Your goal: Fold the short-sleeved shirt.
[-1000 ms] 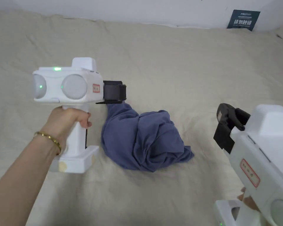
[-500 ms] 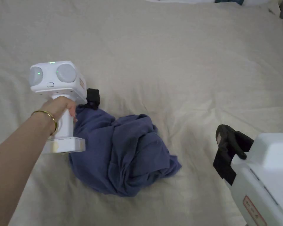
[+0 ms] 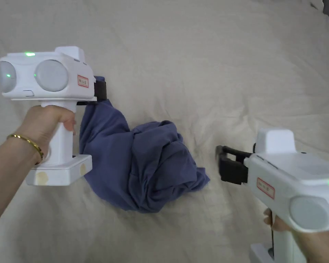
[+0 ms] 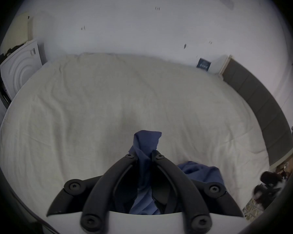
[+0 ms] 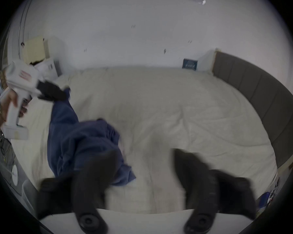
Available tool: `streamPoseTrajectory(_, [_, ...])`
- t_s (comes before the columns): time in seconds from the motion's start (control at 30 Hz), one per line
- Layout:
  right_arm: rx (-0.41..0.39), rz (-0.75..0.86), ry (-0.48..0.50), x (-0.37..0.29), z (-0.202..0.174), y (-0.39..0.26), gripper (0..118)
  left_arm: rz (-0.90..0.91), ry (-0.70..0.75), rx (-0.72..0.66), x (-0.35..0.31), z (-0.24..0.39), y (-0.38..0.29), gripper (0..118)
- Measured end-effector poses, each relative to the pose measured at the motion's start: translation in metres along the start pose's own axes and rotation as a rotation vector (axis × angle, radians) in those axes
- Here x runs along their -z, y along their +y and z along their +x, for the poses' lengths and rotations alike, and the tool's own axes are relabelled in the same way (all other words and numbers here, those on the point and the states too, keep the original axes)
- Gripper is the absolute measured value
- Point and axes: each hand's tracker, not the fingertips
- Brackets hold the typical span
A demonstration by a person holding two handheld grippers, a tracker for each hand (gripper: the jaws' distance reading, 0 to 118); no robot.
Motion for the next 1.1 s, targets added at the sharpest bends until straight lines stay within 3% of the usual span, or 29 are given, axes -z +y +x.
streamPoseTrajectory(0.07, [-0.04,-0.081,0.018,0.016,-0.002,0.0,111,0.007,-0.011,-0.026,-0.017,-0.008,-0.003,14])
streamPoseTrajectory(0.1, [-0.062,-0.11,0.013,0.023,-0.004,-0.001,118,0.012,-0.017,-0.047,-0.025,-0.012,-0.005,14])
streamPoseTrajectory(0.17, [-0.113,-0.159,-0.026,0.04,-0.009,-0.003,118,0.023,-0.025,-0.07,-0.036,-0.02,-0.012,14])
streamPoseTrajectory(0.3, [-0.105,-0.261,-0.086,0.074,-0.016,-0.011,118,0.028,-0.001,-0.068,-0.047,-0.031,-0.028,14])
streamPoseTrajectory(0.37, [-0.076,-0.29,-0.087,0.083,-0.02,-0.013,107,0.018,-0.006,-0.083,-0.049,-0.038,-0.034,14])
streamPoseTrajectory(0.47, [-0.058,-0.319,-0.071,0.096,-0.03,-0.016,81,0.009,0.002,-0.101,-0.051,-0.045,-0.042,14])
streamPoseTrajectory(0.57, [-0.005,-0.345,0.009,0.099,-0.036,-0.016,27,-0.003,0.012,-0.12,-0.05,-0.051,-0.048,14])
streamPoseTrajectory(0.63, [0.045,-0.345,-0.013,0.096,-0.035,-0.011,8,-0.007,0.013,-0.141,-0.051,-0.055,-0.051,14])
streamPoseTrajectory(0.7, [0.107,-0.334,0.072,0.088,-0.026,-0.006,7,0.001,0.008,-0.152,-0.055,-0.058,-0.054,14])
streamPoseTrajectory(0.87, [0.222,-0.245,0.156,0.029,0.004,0.022,7,0.072,-0.02,-0.219,-0.086,-0.068,-0.045,14])
streamPoseTrajectory(1.1, [0.228,0.065,0.205,-0.102,0.029,0.095,6,0.274,-0.037,-0.263,-0.164,-0.078,0.0,14])
